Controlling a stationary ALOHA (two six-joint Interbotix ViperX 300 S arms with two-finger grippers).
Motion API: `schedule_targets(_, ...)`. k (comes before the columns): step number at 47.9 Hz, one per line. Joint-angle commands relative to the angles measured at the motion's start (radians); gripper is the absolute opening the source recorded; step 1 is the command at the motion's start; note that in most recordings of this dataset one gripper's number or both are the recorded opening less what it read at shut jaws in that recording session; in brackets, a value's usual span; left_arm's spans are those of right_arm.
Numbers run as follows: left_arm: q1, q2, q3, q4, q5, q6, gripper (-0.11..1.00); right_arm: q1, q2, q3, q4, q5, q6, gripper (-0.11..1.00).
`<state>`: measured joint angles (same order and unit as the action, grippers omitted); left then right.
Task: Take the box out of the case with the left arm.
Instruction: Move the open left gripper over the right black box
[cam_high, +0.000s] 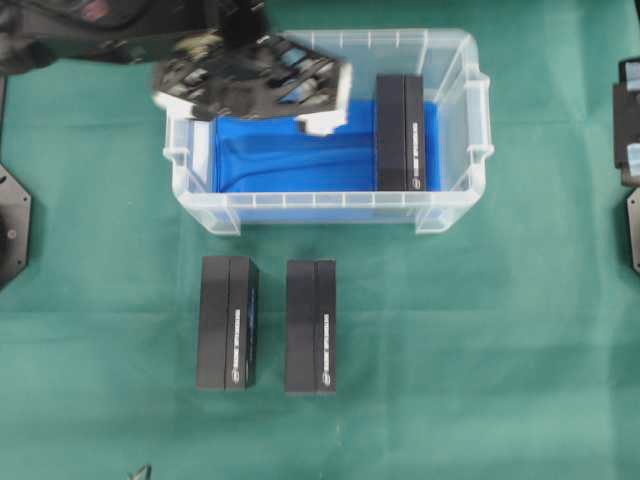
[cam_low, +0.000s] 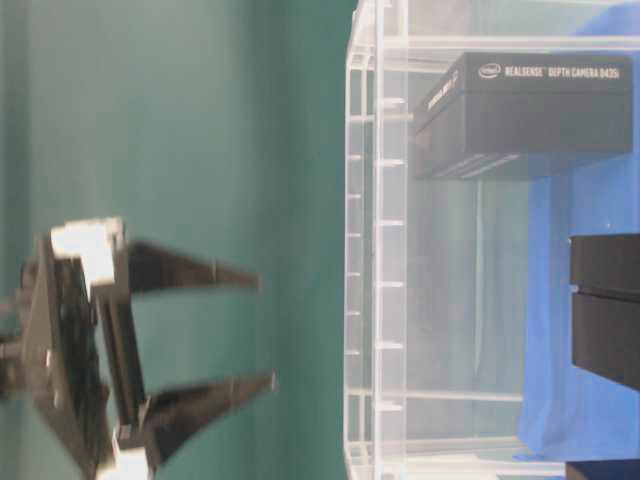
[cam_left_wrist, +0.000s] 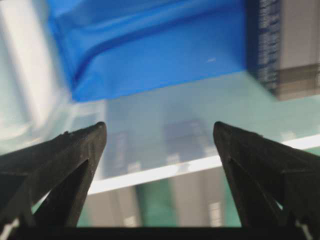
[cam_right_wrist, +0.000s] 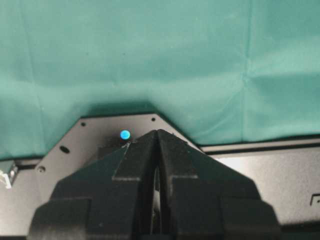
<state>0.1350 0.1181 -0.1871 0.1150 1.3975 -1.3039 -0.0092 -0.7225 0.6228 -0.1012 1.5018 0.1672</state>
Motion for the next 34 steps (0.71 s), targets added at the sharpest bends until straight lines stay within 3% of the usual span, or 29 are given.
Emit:
schedule_targets(1, -0.005, 0.037, -0.112, 0.008, 0.000, 0.006, 0.90, -0.002, 0.002, -0.006, 0.000, -0.009, -0.002, 0.02)
schedule_targets(23, -0.031, 0.298, -0.440, 0.006, 0.009, 0.009, 0.90, -0.002, 0.002, -0.003, 0.000, -0.020, 0.000, 0.02)
schedule_targets(34, -0.043, 0.426, -0.609, 0.005, 0.074, 0.009, 0.90, -0.002, 0.000, -0.002, 0.000, -0.020, 0.000, 0.02)
